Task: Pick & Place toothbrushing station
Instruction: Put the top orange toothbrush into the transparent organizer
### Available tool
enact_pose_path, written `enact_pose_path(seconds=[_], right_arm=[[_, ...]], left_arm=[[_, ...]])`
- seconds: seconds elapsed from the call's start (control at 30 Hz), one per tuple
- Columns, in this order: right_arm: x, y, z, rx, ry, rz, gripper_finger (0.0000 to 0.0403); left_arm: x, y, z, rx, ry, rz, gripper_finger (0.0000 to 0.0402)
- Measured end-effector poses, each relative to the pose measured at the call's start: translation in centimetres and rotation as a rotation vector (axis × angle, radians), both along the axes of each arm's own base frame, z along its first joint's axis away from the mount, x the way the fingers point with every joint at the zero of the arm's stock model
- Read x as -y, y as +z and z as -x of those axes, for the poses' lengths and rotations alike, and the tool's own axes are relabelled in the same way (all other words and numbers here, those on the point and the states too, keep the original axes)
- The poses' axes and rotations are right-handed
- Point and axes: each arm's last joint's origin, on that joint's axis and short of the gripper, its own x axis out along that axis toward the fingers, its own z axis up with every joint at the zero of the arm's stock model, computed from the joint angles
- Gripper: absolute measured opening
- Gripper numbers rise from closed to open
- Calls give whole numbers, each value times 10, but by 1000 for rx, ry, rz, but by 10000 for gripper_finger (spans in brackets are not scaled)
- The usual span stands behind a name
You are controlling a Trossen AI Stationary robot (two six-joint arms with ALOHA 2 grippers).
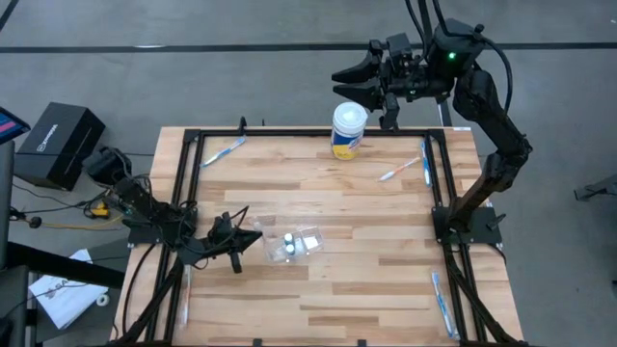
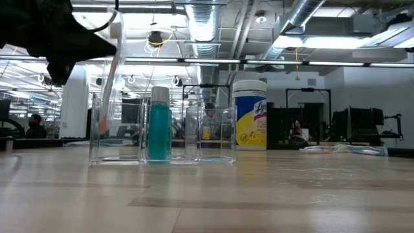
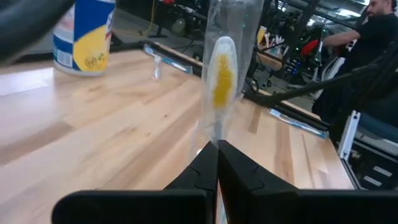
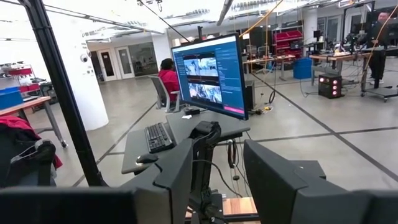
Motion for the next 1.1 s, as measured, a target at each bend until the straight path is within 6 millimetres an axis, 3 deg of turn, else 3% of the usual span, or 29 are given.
enact_pose_path(seconds=[0.8,0.93,1.1], right_arm=[[0,0,0,3,5,43,133],[0,0,0,3,5,43,135],[0,0,0,2,5,43,142]], left_arm=[[13,-38,-17,-13,-108,79,8],[12,-31,-17,10,-115,68,41],[12,-28,-16,16,-116,61,125]])
